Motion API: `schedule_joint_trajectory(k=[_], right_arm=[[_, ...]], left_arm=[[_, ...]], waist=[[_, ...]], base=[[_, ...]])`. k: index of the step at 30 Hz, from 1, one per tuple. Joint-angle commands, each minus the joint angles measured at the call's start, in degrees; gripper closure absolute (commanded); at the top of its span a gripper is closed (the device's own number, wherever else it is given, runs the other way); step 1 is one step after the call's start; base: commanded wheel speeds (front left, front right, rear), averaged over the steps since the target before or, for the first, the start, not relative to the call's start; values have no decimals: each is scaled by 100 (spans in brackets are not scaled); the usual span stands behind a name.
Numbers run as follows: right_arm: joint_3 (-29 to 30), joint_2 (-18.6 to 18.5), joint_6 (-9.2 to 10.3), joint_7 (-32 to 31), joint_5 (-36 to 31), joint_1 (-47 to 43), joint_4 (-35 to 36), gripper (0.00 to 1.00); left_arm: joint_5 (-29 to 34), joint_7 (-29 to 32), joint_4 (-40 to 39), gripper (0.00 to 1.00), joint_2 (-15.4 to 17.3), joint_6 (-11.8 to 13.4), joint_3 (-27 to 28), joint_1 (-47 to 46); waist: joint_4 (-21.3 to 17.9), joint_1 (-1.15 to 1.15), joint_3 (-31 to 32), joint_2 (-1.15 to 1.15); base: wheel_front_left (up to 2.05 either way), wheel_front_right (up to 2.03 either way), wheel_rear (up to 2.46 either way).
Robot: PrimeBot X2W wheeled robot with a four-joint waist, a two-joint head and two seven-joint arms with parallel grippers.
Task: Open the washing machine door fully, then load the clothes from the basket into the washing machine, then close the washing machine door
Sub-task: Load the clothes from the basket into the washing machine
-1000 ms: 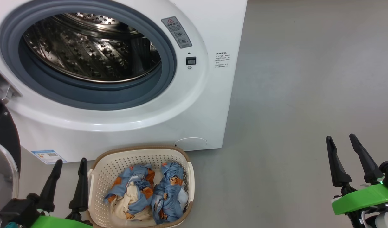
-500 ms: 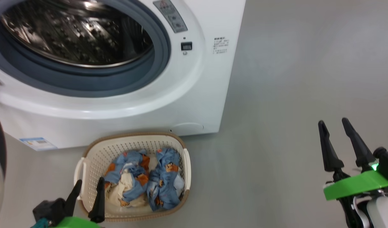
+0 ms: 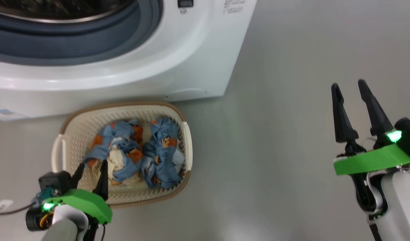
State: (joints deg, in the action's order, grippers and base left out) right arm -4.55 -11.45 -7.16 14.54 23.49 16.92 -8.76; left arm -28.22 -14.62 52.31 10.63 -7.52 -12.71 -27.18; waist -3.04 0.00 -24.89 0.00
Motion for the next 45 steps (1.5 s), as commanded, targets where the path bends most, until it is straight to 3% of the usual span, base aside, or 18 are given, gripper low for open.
schedule_joint_trajectory(k=[1,11,17,36,45], right_arm=[[-135,-20,-33,46,-118,122,180,0],[-211,113,-33,46,-146,449,294,0],[-260,169,-33,46,-160,617,360,0],[-393,359,-33,46,-175,940,526,0],[-496,476,-33,46,-186,983,626,0]], left_arm=[[-52,-38,127,0,208,3,87,-177],[-233,6,1335,0,343,3,-551,-1087],[-402,346,1751,0,634,3,-877,-1628],[-440,1087,2124,0,1227,12,-1203,-2464],[-490,1443,2154,0,1356,99,-1224,-2688]], waist=[[-153,0,-545,0],[-335,0,-1137,0],[-483,0,-1509,0],[-873,0,-2191,0],[-1085,0,-2390,0]], base=[[0,0,0],[0,0,0],[0,0,0],[0,0,0],[0,0,0]])
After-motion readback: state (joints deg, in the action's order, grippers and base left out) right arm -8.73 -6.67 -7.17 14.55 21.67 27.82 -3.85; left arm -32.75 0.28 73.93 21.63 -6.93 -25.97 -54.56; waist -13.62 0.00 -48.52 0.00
